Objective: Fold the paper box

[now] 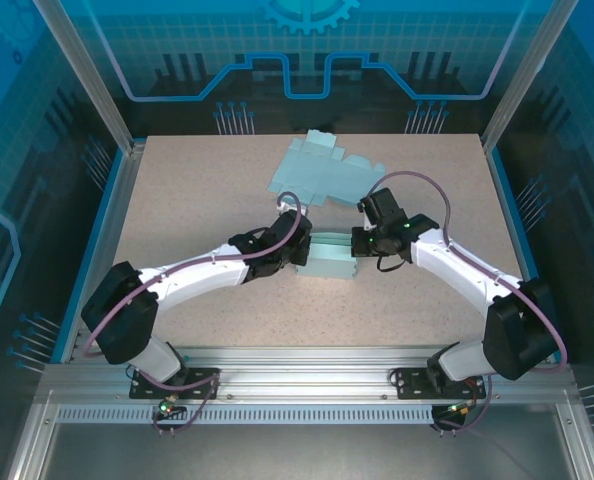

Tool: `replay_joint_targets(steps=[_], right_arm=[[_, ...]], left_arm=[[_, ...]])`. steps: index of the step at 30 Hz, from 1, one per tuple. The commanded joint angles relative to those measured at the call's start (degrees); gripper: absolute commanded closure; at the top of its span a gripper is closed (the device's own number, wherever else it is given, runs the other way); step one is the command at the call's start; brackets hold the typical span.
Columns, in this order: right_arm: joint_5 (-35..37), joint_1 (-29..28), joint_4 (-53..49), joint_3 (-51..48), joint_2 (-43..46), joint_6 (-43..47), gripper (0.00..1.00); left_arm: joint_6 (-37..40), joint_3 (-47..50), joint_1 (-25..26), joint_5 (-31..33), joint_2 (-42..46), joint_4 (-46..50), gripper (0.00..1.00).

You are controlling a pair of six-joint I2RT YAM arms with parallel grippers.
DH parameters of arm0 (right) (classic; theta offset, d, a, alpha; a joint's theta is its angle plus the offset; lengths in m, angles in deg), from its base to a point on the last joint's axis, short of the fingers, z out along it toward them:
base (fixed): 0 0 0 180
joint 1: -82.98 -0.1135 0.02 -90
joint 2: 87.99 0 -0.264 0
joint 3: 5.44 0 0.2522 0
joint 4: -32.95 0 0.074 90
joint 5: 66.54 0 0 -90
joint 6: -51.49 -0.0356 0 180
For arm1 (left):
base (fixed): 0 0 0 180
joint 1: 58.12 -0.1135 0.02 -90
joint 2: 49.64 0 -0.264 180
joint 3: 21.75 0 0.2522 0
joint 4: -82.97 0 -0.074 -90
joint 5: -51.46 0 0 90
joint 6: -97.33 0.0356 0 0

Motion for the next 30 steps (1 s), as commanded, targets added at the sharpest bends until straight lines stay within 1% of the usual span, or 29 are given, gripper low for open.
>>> replay_joint_targets(steps=[1, 8, 16, 20, 26, 30], right_arm=[[-6.1, -3.3, 0.7, -1.8, -1.9, 1.1, 1.0], [-3.8, -4.9, 0.7, -1.7, -3.1, 1.2, 1.0], [-1.6, -6.4, 1.0, -2.0, -4.2, 1.5, 1.0], [-0.2, -7.3, 1.4, -2.8, -4.1, 1.8, 1.0], [1.9, -8.1, 3.1, -5.0, -3.3, 2.4, 1.0], [2.7, -8.5, 3.6, -5.8, -2.9, 2.6, 1.0]], left_arm=[[-1.4, 2.8, 1.6, -10.5, -2.0, -1.0, 1.0], [-2.3, 4.2, 1.5, -11.5, -2.3, -1.9, 1.0], [-2.4, 5.2, 1.3, -11.0, -2.9, -1.2, 1.0], [-2.5, 6.4, 1.2, -10.1, -3.0, -0.8, 1.0], [-2.2, 7.6, 0.8, -7.0, -2.5, 0.8, 1.0], [-2.1, 7.9, 0.3, -7.0, -1.9, 0.7, 1.0]])
